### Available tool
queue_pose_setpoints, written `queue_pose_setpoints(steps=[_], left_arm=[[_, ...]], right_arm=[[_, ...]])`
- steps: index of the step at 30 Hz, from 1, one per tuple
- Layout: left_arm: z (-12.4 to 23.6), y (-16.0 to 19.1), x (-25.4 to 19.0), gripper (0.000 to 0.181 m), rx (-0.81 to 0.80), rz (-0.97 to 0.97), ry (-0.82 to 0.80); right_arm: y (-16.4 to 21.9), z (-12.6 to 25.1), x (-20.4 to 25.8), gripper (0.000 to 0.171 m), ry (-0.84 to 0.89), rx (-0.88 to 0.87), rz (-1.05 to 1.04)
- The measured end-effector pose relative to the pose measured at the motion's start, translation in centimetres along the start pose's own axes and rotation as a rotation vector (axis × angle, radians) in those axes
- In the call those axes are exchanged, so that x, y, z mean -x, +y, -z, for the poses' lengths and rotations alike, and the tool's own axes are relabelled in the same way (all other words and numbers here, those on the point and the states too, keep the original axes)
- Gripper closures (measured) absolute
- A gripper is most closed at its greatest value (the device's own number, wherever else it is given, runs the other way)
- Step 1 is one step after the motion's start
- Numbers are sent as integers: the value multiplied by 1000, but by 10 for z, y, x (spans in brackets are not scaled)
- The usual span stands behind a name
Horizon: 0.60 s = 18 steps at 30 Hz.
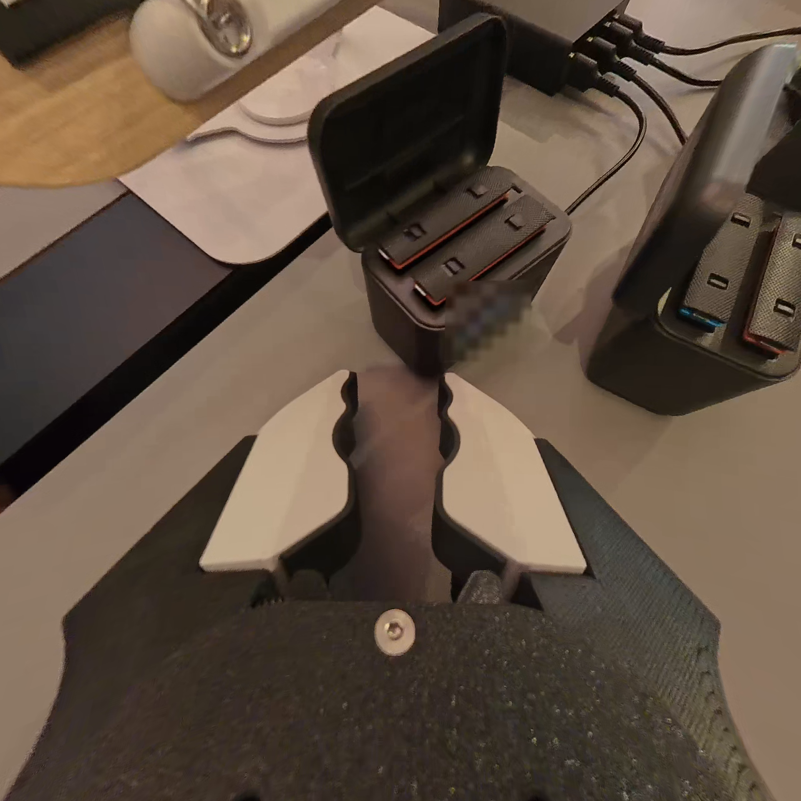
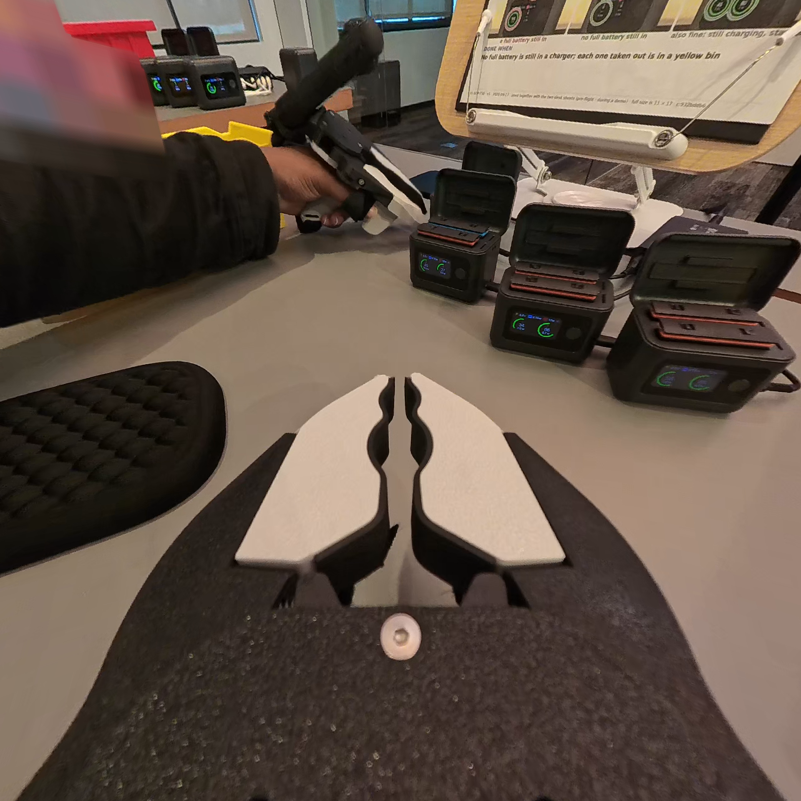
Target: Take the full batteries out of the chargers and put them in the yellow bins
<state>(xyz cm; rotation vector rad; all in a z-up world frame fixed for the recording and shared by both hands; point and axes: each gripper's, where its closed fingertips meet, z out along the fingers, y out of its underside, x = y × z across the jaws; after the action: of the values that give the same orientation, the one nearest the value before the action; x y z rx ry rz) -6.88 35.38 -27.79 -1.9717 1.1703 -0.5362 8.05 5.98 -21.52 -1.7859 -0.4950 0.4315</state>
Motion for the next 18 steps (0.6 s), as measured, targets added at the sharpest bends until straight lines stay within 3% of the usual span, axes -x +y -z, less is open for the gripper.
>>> queue_pose_setpoints(steps=[5,11,18], left_arm=[[17,-10,-18,140,-36,-52,-56],[43,-14,-69,131,-101,-35,-53],[47,0,-135,123,-36,6,-110]], right_arm=[[0,0,0,167,2,1,2],[1,0,0,167,3,4,8],[0,1,0,167,7,0,14]])
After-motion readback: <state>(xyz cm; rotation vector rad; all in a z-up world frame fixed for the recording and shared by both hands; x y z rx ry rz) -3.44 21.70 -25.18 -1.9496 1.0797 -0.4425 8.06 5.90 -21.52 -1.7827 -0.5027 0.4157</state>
